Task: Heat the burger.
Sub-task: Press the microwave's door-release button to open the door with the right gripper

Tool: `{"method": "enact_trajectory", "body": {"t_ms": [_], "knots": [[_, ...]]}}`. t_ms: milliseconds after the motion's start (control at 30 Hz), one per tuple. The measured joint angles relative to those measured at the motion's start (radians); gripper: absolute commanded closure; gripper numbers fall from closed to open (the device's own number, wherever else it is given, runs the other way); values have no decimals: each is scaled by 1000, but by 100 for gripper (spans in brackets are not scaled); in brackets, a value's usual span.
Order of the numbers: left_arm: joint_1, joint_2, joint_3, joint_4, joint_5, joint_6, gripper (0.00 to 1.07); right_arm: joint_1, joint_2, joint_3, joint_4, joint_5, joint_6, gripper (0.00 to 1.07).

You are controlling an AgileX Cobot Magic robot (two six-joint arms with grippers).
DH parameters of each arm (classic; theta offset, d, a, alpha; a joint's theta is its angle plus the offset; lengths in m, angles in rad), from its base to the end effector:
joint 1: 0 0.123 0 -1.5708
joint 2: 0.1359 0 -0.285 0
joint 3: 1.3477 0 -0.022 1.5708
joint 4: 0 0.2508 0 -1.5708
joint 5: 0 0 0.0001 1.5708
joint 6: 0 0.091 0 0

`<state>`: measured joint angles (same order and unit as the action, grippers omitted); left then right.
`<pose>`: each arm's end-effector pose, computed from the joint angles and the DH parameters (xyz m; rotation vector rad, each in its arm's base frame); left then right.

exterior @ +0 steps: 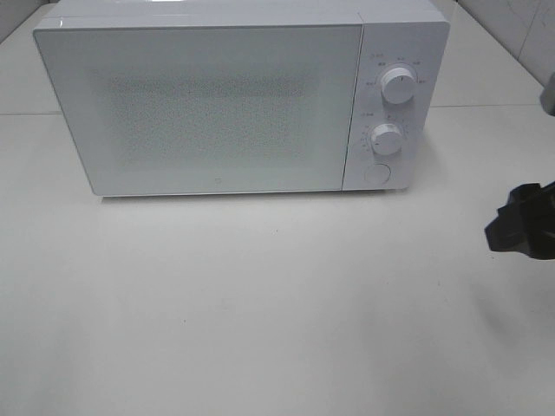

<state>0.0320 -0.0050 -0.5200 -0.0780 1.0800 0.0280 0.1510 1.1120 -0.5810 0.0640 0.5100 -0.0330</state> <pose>-0.0087 -0.0065 0.2814 0.0016 2.0366 -0.0555 0.1954 0.0326 0.2313 -0.1743 2.5205 0.1093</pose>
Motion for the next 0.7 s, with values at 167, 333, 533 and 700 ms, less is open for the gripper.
{"method": "enact_trajectory", "body": {"t_ms": [167, 333, 533, 700], "knots": [[0, 0, 0, 0, 0, 0, 7, -99, -10, 0, -17, 91, -17, 31], [0, 0, 0, 0, 0, 0, 7, -101, -91, 0, -17, 148, -12, 31], [0, 0, 0, 0, 0, 0, 7, -101, -312, 0, -42, 261, 20, 31], [0, 0, 0, 0, 0, 0, 7, -101, -543, 31, -44, 355, 33, 31]]}}
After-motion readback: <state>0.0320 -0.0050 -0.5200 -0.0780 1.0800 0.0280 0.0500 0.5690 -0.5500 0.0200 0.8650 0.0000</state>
